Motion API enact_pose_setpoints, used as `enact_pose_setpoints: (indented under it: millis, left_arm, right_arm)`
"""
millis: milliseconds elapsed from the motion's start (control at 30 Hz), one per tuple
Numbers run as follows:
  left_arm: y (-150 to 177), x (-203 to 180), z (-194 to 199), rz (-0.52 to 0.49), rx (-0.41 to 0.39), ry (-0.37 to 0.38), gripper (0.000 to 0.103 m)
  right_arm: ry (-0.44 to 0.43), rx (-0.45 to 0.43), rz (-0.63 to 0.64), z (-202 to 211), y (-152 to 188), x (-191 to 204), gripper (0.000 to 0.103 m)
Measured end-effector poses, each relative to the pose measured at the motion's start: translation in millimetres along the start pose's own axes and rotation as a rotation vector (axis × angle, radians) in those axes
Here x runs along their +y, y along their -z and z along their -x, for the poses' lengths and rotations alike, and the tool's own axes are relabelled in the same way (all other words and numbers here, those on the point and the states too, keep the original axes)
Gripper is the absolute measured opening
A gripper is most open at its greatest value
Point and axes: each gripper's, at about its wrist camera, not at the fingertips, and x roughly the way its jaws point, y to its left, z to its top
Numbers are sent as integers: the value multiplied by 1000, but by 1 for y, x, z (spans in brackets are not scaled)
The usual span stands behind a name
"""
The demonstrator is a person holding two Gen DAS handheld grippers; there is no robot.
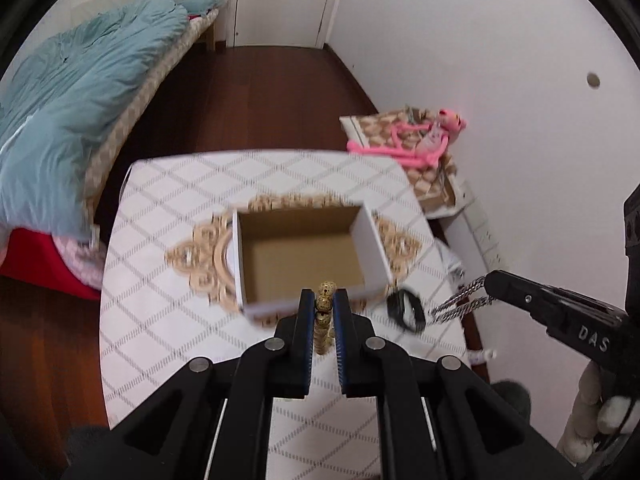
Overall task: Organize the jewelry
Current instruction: 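Carry both bracelets over the white box and open both tools to drop them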
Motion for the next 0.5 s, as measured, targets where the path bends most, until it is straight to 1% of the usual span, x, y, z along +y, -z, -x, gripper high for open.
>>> enact_pose_setpoints:
  millis: [67,167,200,333,500]
  left_arm:
    - [-17,6,-8,5,2,0,7]
    - [-37,15,-25,11,28,-2,7]
    - [-42,18,-33,7,44,-7,7]
    - [-57,27,-59,8,91,-26,7]
    - [-67,43,-90,69,150,-36,8]
  right_arm:
    - [-5,-13,33,-3,-21,13,8]
    - [-2,4,63,-22,-47,24,8]
    - [2,20,72,-34,-58,29,8]
    - [17,86,82,-76,-80,36,8]
    - [29,178,74,-131,-95,33,8]
